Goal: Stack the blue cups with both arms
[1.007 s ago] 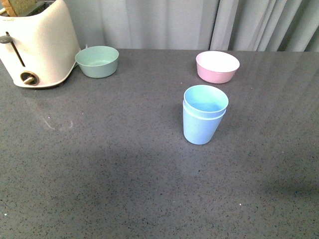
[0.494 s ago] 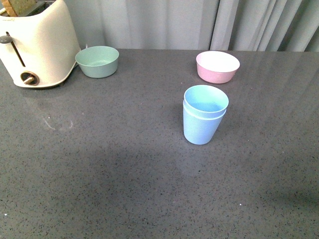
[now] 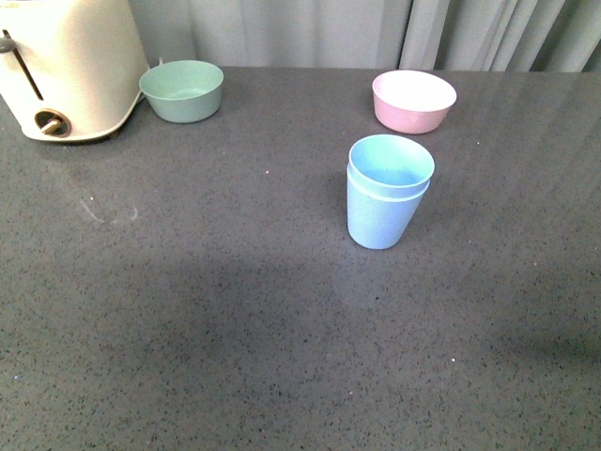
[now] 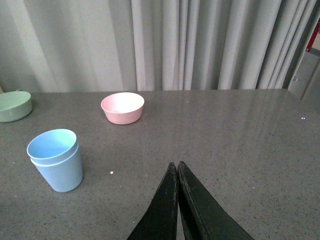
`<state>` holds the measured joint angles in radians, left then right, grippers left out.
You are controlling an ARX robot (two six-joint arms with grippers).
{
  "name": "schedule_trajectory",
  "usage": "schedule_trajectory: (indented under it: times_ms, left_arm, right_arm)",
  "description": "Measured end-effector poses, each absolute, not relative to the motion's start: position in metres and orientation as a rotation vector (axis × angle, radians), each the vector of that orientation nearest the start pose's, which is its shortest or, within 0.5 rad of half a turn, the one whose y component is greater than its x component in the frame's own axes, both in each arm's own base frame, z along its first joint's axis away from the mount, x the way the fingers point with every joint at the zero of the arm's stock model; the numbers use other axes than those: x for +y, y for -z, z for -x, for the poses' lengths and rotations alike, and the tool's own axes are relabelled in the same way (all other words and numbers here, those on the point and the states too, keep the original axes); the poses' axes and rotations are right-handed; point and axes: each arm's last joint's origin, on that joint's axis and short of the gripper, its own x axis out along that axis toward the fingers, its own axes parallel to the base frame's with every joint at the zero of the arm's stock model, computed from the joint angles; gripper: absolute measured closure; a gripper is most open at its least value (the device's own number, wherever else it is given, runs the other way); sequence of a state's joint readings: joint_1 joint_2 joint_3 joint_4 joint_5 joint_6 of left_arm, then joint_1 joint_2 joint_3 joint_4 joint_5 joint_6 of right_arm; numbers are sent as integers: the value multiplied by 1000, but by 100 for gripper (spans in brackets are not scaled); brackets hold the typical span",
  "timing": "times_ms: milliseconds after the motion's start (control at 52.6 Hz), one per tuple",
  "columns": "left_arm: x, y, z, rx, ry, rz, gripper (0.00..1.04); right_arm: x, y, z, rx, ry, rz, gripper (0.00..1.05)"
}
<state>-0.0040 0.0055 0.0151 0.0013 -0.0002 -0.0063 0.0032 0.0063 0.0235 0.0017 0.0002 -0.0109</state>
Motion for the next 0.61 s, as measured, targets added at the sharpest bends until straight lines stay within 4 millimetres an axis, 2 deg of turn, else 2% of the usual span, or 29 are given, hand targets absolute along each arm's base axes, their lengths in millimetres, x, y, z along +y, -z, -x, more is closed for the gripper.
schedule_trajectory:
  times_ms: [95,304,418,494,608]
  left_arm:
    - [0,-168,-97,-11,4,6,9]
    - [0,-168,-97,-11,4,6,9]
    - [0,-168,-97,-11,4,6,9]
    - [0,-168,-97,-11,4,6,9]
    - [0,-168,-97,-11,4,6,9]
  right_arm:
    - [0,-171,-97,-19,-3,10,85]
    - [0,-171,-97,-19,-3,10,36]
    - [0,-171,-97,-19,-3,10,16]
    - [0,-171,-97,-19,-3,10,8]
    - [0,-171,-97,-19,-3,10,9]
